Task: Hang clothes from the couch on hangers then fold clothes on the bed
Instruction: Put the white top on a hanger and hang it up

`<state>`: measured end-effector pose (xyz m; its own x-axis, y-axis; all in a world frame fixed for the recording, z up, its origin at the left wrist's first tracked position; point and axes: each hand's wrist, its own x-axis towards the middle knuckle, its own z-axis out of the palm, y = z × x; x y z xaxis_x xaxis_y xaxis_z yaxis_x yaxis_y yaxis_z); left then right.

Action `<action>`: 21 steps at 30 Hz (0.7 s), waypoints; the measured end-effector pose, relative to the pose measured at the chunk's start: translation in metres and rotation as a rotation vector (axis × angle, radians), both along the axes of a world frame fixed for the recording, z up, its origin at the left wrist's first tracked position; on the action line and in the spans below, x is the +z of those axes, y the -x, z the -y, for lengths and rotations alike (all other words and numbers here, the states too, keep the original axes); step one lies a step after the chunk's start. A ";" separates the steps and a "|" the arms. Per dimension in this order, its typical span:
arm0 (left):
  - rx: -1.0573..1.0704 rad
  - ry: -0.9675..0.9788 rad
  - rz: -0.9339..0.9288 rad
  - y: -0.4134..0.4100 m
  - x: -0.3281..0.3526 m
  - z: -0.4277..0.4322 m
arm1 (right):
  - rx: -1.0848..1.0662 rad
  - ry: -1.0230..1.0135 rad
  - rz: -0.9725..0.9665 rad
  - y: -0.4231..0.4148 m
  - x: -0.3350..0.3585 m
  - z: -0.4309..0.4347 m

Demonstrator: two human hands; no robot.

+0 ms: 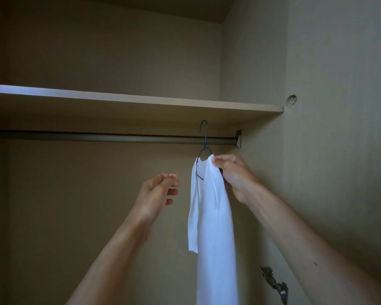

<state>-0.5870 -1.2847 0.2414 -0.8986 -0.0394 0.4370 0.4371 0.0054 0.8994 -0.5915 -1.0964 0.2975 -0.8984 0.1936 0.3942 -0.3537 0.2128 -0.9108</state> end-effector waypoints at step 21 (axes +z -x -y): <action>-0.179 -0.033 0.028 0.077 -0.011 0.045 | -0.242 -0.007 0.087 0.124 0.027 0.014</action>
